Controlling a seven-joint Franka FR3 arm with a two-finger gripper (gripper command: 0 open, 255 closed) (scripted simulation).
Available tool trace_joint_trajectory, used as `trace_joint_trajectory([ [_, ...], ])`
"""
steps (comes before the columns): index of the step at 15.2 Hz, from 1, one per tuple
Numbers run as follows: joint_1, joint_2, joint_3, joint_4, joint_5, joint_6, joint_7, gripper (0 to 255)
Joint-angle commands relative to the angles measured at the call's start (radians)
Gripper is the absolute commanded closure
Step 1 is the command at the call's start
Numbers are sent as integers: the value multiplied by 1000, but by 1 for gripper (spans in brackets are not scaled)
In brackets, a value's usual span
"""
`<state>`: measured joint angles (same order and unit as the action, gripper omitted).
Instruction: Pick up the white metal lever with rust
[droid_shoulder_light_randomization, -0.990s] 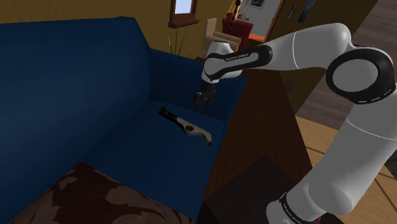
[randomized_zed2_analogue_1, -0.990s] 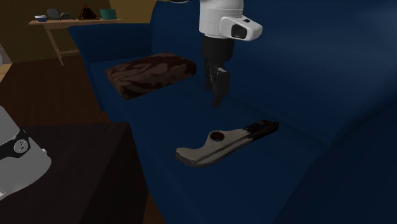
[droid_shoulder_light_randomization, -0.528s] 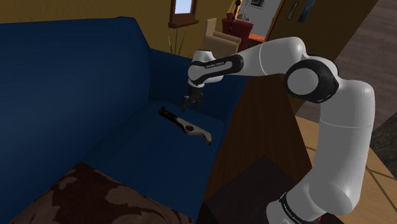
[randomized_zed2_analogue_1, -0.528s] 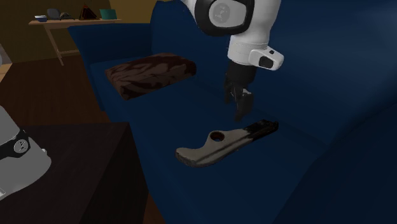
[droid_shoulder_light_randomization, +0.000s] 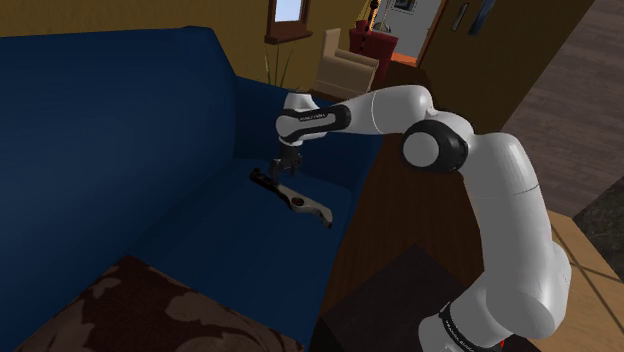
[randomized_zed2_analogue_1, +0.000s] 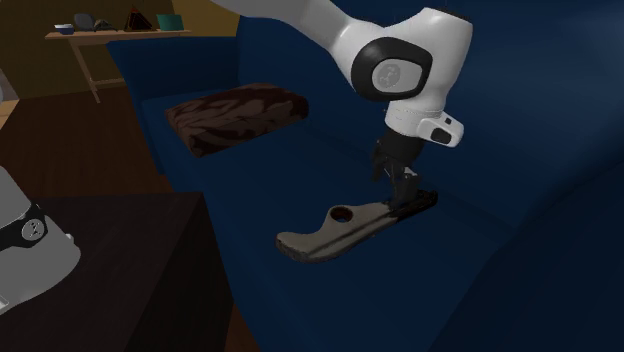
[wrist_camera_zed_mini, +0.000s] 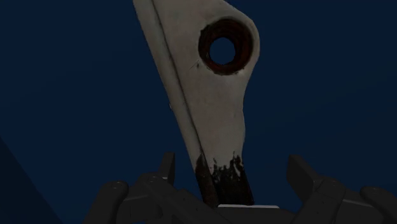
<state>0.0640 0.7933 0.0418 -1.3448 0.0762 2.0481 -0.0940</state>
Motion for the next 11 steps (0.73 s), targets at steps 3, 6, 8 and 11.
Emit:
trace_joint_trajectory([
  [3, 1, 36, 0, 9, 0, 27, -2, 0],
  [6, 1, 57, 0, 9, 0, 47, -4, 0],
  [8, 1, 59, 0, 11, 0, 47, -4, 255],
  [11, 2, 58, 0, 11, 0, 47, -3, 255],
])
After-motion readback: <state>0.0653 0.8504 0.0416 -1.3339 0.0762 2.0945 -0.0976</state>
